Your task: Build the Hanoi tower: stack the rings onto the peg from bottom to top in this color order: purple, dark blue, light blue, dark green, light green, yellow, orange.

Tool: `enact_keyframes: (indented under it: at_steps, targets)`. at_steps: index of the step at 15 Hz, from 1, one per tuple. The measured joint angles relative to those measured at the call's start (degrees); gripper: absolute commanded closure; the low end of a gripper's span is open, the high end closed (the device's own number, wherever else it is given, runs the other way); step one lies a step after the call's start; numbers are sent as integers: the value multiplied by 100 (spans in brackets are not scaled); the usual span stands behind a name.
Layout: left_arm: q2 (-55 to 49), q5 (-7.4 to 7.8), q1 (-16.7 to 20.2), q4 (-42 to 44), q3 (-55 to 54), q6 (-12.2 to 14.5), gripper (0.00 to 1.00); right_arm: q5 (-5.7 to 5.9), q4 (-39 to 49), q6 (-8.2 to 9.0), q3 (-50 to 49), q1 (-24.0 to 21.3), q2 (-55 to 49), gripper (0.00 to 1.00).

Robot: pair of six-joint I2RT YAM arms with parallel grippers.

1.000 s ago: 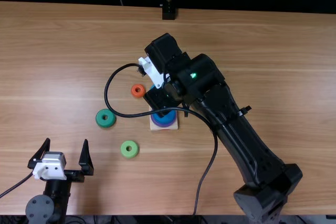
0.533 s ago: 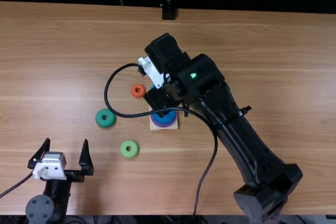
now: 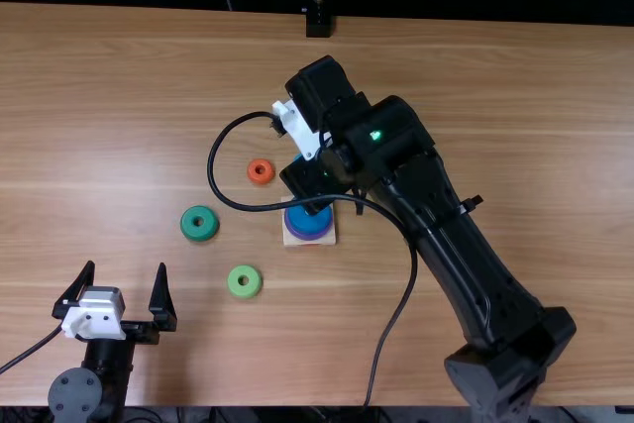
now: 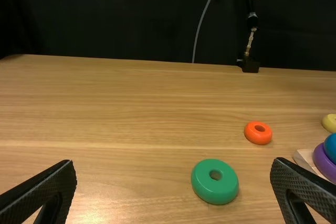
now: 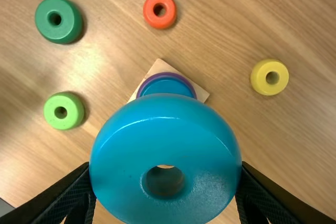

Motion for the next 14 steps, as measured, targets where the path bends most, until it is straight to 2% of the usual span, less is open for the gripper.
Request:
enact_keyframes:
  at_steps: [14]
  targets:
    - [0, 2, -2, -2, 0, 0, 0, 2, -9, 0, -87, -22, 0, 100]
